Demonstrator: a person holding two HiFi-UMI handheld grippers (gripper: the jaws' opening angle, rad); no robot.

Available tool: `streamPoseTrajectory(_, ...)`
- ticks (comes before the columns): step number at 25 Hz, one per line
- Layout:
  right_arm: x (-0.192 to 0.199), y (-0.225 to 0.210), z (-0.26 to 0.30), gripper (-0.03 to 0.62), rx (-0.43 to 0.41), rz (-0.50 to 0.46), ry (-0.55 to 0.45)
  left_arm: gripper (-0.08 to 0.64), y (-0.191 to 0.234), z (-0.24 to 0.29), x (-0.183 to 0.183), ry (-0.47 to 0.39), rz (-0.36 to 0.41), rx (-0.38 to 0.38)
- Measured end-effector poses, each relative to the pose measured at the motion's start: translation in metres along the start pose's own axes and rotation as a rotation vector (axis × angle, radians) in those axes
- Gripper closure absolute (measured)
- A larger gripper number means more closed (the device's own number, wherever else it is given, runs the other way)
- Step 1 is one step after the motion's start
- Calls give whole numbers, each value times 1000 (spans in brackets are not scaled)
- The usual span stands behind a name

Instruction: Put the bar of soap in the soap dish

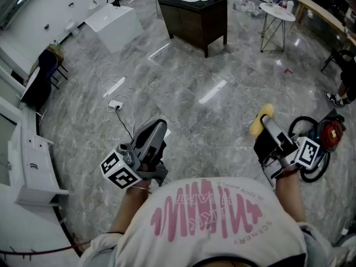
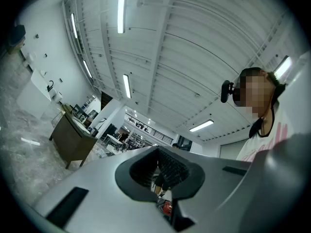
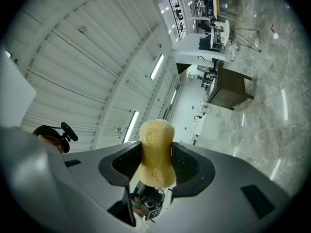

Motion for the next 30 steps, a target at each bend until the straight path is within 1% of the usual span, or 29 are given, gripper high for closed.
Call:
streamPoseTrajectory(8, -2, 0, 2, 397, 13, -6, -2, 552, 3, -3, -3, 0, -7, -9)
streamPoseTrajectory(12, -3, -2, 3, 397, -2, 0, -11, 552, 6, -7, -4, -5, -4, -18)
streamPoseTrajectory(16, -1, -4, 15, 397, -16, 5, -16, 552, 19, -19, -6, -12, 0, -49)
streamPoseTrajectory(22, 6, -11, 43, 397, -32, 3, -24, 552, 42, -35, -21, -27, 13, -66)
streamPoseTrajectory(26, 21, -17, 60, 397, -11, -6, -19, 552, 62, -45, -23, -36, -11, -81)
streamPoseTrajectory(28, 29, -24, 64, 397, 14, -20, -29, 552, 69, -48, -18, -27, -26, -62)
streamPoseTrajectory(30, 34, -30, 66, 397, 41, -49, -43, 552, 77, -51, -12, -4, -21, -47)
Point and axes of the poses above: the fingertips, and each gripper's own axes: z forward along the fingers, y to its left, x out of its underside, the point moved 2 cm from there along -z, backward along the fingers, and after that the axes turned 5 degrees about y, right-handed, at the moved point
